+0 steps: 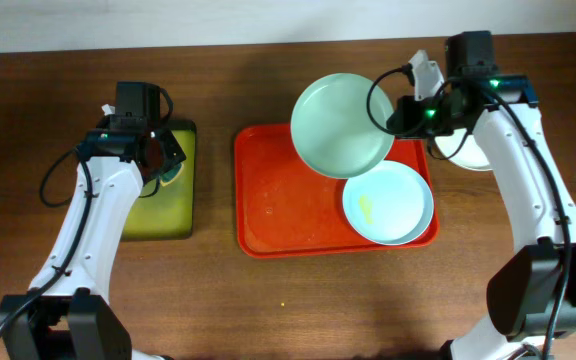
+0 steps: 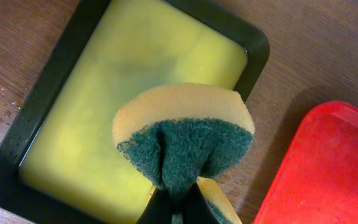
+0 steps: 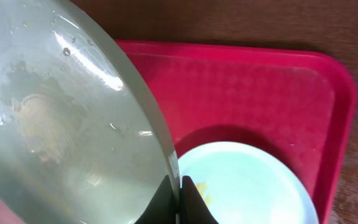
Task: Clean dirty plates on tray and stack at the side
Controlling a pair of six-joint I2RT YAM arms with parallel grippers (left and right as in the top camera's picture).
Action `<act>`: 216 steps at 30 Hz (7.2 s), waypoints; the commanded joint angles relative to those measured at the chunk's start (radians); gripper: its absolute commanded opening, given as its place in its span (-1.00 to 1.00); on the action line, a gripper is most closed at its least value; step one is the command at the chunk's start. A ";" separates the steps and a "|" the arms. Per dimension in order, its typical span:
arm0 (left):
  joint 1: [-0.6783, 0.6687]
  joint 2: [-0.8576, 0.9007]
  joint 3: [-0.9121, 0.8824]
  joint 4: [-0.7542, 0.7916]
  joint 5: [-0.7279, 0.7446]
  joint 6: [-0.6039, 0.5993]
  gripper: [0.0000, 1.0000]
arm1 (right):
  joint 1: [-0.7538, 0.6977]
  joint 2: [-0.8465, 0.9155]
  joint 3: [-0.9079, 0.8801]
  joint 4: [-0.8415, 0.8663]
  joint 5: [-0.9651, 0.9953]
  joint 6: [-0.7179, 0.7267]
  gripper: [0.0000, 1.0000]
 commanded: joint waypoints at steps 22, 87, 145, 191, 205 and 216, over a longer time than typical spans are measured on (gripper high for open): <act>0.003 -0.016 0.002 0.006 -0.004 0.012 -1.00 | 0.811 -0.034 0.004 0.143 1.903 -0.332 -0.92; 0.003 -0.016 0.002 0.018 -0.003 0.013 -1.00 | -0.149 0.103 -0.387 0.111 0.347 0.023 -0.29; 0.116 0.301 0.002 0.130 0.095 0.009 -1.00 | 0.301 0.174 -0.469 0.479 0.174 0.331 -0.92; -0.422 0.441 0.086 0.151 0.129 0.021 -1.00 | 0.292 0.190 -0.457 0.492 0.126 0.387 -0.92; -0.440 0.409 0.151 0.037 0.364 0.043 -1.00 | 0.292 0.190 -0.457 0.496 0.153 0.387 -0.92; -0.407 0.351 0.117 -0.035 -0.169 0.043 -1.00 | 0.292 0.190 -0.457 0.489 0.153 0.386 -0.92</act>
